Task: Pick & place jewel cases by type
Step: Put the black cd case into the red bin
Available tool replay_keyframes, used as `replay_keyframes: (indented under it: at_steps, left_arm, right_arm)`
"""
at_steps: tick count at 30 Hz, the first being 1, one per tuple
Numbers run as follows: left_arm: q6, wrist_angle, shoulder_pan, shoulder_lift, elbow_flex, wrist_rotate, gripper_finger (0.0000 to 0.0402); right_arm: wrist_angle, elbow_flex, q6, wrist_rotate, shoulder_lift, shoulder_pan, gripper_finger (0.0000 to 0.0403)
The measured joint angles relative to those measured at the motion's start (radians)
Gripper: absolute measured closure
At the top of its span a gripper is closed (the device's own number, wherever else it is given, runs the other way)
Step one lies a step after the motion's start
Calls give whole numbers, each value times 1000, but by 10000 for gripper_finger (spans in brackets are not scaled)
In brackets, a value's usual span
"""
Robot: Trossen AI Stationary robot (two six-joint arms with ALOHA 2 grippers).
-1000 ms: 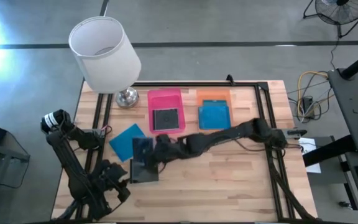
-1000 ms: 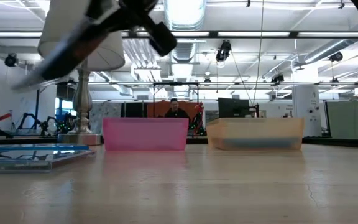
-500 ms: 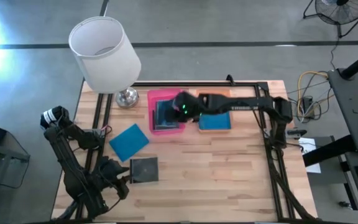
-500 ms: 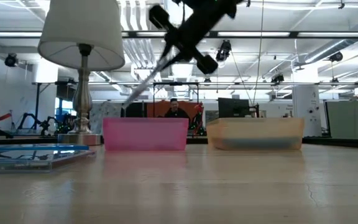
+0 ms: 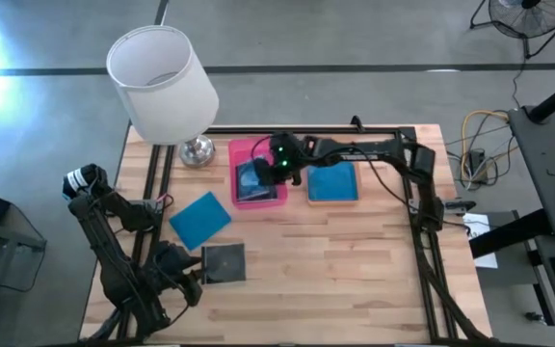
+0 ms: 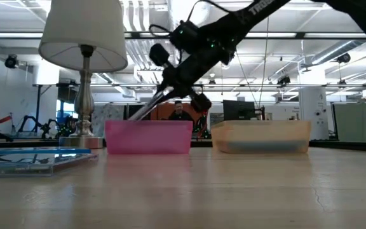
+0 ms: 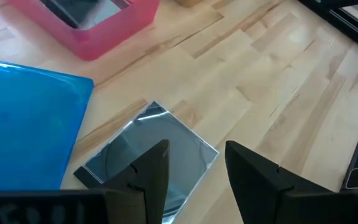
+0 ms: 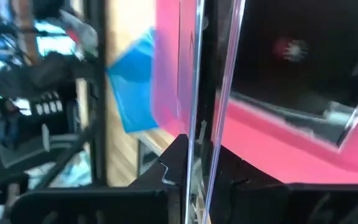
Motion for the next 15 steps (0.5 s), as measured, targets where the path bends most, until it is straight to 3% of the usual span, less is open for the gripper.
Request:
replay_keyframes:
  at_steps: [5,15]
  left_arm:
    - [-18,0,3,0,0,2,262]
    - [-11,-13,16,0,-1,-8,262]
  right_arm:
    - [-86,27,-18,-6,45,9,358]
    - [-253,38,-99,77,-45,8,235]
